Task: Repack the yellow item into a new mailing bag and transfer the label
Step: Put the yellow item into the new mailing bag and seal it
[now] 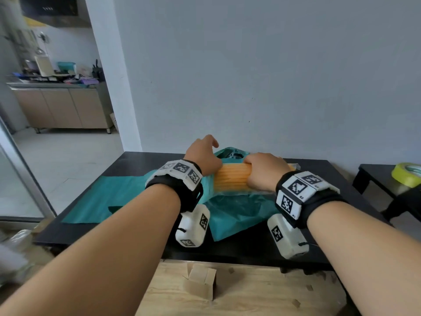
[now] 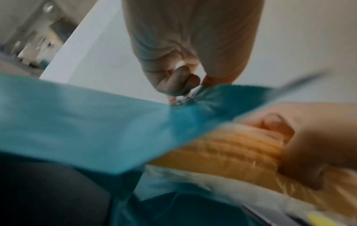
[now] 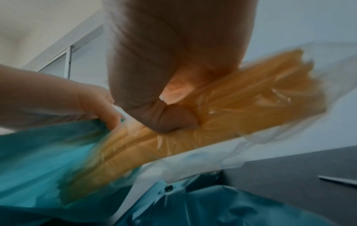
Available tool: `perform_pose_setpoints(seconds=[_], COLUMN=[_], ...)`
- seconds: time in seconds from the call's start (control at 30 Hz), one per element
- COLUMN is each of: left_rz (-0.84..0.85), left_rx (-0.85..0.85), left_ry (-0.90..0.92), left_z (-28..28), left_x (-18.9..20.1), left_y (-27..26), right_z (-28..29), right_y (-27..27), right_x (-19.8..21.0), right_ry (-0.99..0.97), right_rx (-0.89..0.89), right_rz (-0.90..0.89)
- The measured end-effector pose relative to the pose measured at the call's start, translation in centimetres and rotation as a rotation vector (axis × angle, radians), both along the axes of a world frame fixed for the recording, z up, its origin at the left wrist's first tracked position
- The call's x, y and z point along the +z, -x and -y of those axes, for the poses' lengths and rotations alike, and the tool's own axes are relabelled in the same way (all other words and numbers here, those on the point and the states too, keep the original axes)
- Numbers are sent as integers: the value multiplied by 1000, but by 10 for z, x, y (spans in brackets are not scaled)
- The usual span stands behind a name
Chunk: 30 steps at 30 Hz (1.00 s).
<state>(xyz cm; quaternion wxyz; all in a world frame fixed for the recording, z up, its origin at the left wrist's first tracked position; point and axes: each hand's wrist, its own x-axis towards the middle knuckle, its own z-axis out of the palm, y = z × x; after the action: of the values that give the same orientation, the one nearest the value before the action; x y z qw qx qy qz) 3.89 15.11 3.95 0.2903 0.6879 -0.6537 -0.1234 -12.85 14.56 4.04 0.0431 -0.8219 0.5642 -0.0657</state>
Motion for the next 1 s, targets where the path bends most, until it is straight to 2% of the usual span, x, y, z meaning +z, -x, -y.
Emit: perform_pose_setpoints(seconds=[0.13, 0.4, 0.5, 0.63, 0.77, 0.83, 1.0], left_rz=[168, 390, 455, 461, 474, 467, 412], left_rx=[139, 173, 146, 151, 166, 171, 204], left_ry=[-102, -42, -95, -157, -150, -114, -36], left_z=[3, 4, 2, -2, -4, -4, 1], left_x=[-17, -27, -28, -31, -34, -34, -30], left_y=[-4, 2, 2, -3, -5, -8, -19], right_z=[0, 1, 4, 9, 8, 7, 6], right_y=[3, 5, 8, 21, 29, 27, 24], right_x=[-12, -23, -33, -38, -41, -41, -21], right_ry=[-62, -164, -225, -279, -231, -219, -150], right_rx=[-16, 61, 61, 42, 9, 24, 42], right_rz=[-14, 40, 31, -93, -211, -187, 26])
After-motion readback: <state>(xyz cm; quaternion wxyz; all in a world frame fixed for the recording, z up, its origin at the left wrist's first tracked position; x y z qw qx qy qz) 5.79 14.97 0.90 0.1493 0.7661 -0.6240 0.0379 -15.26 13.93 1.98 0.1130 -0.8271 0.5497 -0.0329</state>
